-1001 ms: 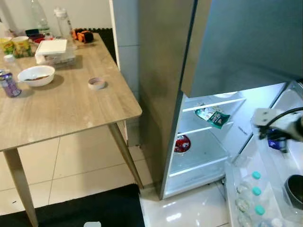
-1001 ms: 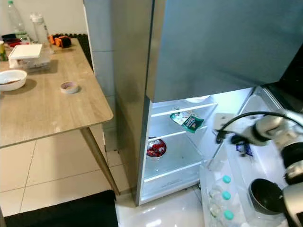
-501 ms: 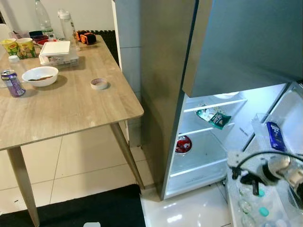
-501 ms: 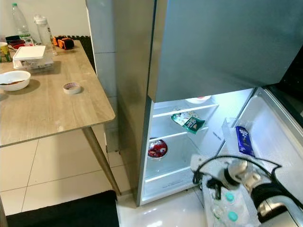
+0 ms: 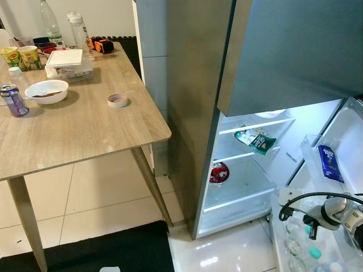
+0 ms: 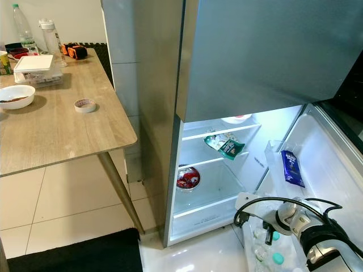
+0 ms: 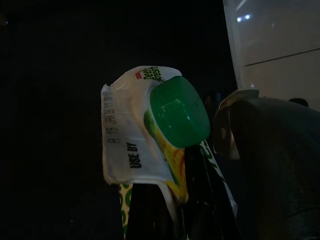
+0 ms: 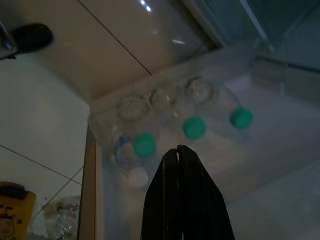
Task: Restocking fridge
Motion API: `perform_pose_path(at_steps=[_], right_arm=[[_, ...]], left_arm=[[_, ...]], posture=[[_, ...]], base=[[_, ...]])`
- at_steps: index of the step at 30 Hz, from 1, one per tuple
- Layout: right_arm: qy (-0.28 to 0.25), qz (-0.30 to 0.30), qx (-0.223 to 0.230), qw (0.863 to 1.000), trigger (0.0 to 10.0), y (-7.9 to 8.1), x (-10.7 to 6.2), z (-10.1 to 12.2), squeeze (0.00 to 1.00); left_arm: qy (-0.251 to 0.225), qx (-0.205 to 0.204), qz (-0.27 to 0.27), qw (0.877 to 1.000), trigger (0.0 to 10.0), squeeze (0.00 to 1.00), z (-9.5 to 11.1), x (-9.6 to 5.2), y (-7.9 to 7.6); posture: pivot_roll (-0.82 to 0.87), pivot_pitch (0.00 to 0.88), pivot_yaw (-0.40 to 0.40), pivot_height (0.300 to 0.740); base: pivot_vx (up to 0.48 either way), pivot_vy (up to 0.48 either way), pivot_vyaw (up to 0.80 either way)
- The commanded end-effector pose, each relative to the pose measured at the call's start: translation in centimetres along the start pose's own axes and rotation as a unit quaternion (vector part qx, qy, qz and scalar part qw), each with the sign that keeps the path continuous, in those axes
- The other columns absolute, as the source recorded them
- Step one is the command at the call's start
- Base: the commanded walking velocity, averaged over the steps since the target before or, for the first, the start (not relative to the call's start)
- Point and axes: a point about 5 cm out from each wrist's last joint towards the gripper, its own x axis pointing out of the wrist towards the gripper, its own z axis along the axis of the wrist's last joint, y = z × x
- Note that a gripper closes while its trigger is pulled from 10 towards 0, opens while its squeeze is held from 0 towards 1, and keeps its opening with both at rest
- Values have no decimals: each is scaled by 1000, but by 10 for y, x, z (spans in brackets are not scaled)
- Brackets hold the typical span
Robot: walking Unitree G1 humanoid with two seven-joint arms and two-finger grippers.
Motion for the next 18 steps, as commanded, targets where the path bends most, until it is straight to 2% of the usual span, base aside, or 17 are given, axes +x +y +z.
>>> perform_pose_path(at_steps=[1, 6, 7, 12, 13, 16, 18], right_arm=[[22, -27, 25, 999, 10000, -7, -6, -15, 0], [35, -54, 46, 997, 10000, -12, -10, -26, 0], [41, -70, 62, 995, 10000, -16, -14, -33, 0], [48, -86, 76, 992, 10000, -20, -18, -39, 0], [62, -109, 95, 987, 10000, -23, -23, -51, 0], [70, -121, 106, 985, 10000, -24, -25, -57, 0], [91, -149, 127, 976, 10000, -27, -33, -73, 0]], left_arm=[[8, 1, -7, 1000, 10000, 0, -5, -1, -4], [8, 1, -7, 1000, 10000, 0, -5, -1, -5], [8, 1, -7, 1000, 10000, 0, -5, -1, -5], [9, 1, -7, 1000, 10000, 0, -5, -1, -5], [9, 1, -7, 1000, 10000, 0, -5, -1, -5], [9, 1, -7, 1000, 10000, 0, -5, -1, -5], [9, 0, -7, 1000, 10000, 0, -5, -1, -5]], posture=[[-78, 0, -42, 740], [-79, 0, -44, 740], [-79, 0, -44, 740], [-79, 0, -44, 740], [-79, 0, -44, 740], [-79, 0, -44, 740], [-79, 0, -44, 740]], base=[[0, 0, 0], [0, 0, 0], [0, 0, 0], [0, 0, 0], [0, 0, 0], [0, 0, 0], [0, 0, 0]])
